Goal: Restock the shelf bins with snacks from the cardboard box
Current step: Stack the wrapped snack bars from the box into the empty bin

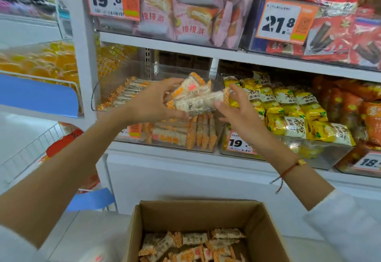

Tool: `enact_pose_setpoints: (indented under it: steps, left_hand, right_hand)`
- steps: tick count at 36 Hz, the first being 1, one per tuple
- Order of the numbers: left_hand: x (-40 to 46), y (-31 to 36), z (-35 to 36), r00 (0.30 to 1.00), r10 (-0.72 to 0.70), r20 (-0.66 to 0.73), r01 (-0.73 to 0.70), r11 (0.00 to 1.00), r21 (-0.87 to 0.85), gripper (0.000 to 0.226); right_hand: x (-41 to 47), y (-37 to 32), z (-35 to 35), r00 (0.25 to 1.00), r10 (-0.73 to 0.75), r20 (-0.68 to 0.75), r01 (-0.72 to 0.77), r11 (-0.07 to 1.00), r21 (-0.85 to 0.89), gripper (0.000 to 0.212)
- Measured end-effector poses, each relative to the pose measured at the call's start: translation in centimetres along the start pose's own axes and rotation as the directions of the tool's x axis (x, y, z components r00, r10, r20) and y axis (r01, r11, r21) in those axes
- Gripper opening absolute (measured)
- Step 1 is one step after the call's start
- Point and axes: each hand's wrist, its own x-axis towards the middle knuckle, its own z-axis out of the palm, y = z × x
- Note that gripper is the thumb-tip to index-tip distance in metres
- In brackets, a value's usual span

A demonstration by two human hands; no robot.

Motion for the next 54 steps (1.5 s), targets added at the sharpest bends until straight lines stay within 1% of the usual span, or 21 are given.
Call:
enact_pose_setpoints:
  steps: [3,5,8,11,13,14,17,20,24,27,29,33,35,37,42,45,47,48,49,52,54]
  left_hand:
    - [1.2,-1.1,0.1,1.000,0.021,0.000,-0.021,0.994,0.106,0.081]
    - [2.0,-2.2,0.4,1.000,0.016,0.021,-0.019,0.991,0.136,0.085]
    - [2.9,-4.0,0.8,0.997,-0.010,0.072,0.002,0.993,0.118,0.084]
    - [3.9,-5.2,1.3,0.985,-0.099,0.145,0.095,0.995,0.034,0.070]
    - [4.6,-6.1,1.5,0.968,-0.158,0.194,0.147,0.987,0.071,0.062]
    - [4.9,-6.5,1.6,0.965,-0.175,0.197,0.155,0.982,0.109,0.066]
    - [5.3,-7.4,1.6,0.962,-0.207,0.177,0.154,0.949,0.275,0.080]
    - [5.3,-7.7,1.1,0.972,-0.209,0.111,0.149,0.905,0.399,0.082]
    - [4.8,-7.8,0.3,0.987,-0.156,0.048,0.123,0.904,0.409,0.067]
    - [4.4,-8.7,0.0,0.990,-0.138,0.025,0.114,0.897,0.426,0.058]
    - [4.1,-9.0,0.0,0.995,-0.097,0.026,0.077,0.900,0.428,0.058]
    - [4.1,-9.1,0.2,0.998,-0.048,0.038,0.021,0.854,0.519,0.058]
    - [4.2,-9.0,0.1,0.996,-0.071,0.050,0.034,0.848,0.529,0.056]
    - [4.3,-9.0,0.0,0.995,-0.085,0.047,0.045,0.834,0.550,0.053]
    - [4.3,-8.8,-0.1,0.995,-0.090,0.040,0.049,0.810,0.585,0.054]
    - [4.3,-8.4,-0.5,0.997,-0.071,0.031,0.041,0.821,0.569,0.054]
    - [4.3,-8.1,-1.0,0.997,-0.066,0.043,0.034,0.856,0.517,0.052]
    - [4.3,-8.0,-1.3,0.997,-0.064,0.049,0.031,0.862,0.506,0.049]
    - [4.4,-7.9,-1.5,0.997,-0.063,0.052,0.028,0.862,0.506,0.046]
    - [4.6,-7.8,-1.6,0.995,-0.068,0.069,0.020,0.844,0.537,0.041]
    - [4.7,-8.0,-1.5,0.994,-0.077,0.076,0.022,0.834,0.551,0.044]
  right_hand:
    - [2.0,-0.8,1.7,0.996,0.084,-0.012,-0.084,0.996,-0.008,0.063]
    - [3.0,-0.8,2.5,0.998,0.068,-0.008,-0.068,0.990,-0.123,0.052]
    - [4.3,-0.7,3.4,0.999,-0.022,0.032,0.032,0.937,-0.349,0.037]
    - [5.6,-0.8,3.9,0.997,-0.057,0.060,0.079,0.853,-0.516,0.040]
    - [6.6,-0.7,4.4,0.996,-0.011,0.094,0.064,0.808,-0.586,0.043]
    - [7.1,-0.6,4.6,0.993,0.030,0.111,0.045,0.787,-0.616,0.045]
    - [8.5,-0.6,5.1,0.982,0.132,0.133,-0.009,0.740,-0.672,0.046]
    - [9.6,-0.3,5.3,0.970,0.198,0.139,-0.058,0.750,-0.659,0.051]
    - [10.8,0.2,5.6,0.937,0.303,0.174,-0.087,0.684,-0.725,0.072]
    - [11.3,0.8,5.7,0.908,0.371,0.194,-0.087,0.621,-0.779,0.065]
    - [11.2,1.3,5.6,0.935,0.311,0.173,-0.043,0.583,-0.811,0.049]
    - [10.3,1.6,5.7,0.992,0.099,0.073,0.001,0.583,-0.812,0.063]
    - [10.0,1.4,5.8,0.996,-0.052,0.070,0.087,0.557,-0.826,0.050]
    - [9.9,1.5,5.8,0.983,-0.137,0.119,0.175,0.549,-0.818,0.031]
    - [10.0,1.8,5.2,0.971,-0.119,0.207,0.237,0.586,-0.775,0.006]
    - [10.4,1.9,4.3,0.940,-0.014,0.341,0.277,0.613,-0.740,0.022]
    - [10.6,1.8,3.7,0.890,0.088,0.448,0.317,0.586,-0.745,0.036]
    - [10.5,1.7,3.4,0.879,0.114,0.463,0.330,0.557,-0.763,0.041]
    - [10.3,1.5,3.0,0.884,0.104,0.456,0.339,0.529,-0.778,0.043]
    - [9.7,0.8,2.4,0.919,-0.052,0.390,0.365,0.478,-0.799,0.039]
    - [9.7,0.6,2.3,0.917,-0.065,0.393,0.373,0.493,-0.786,0.032]
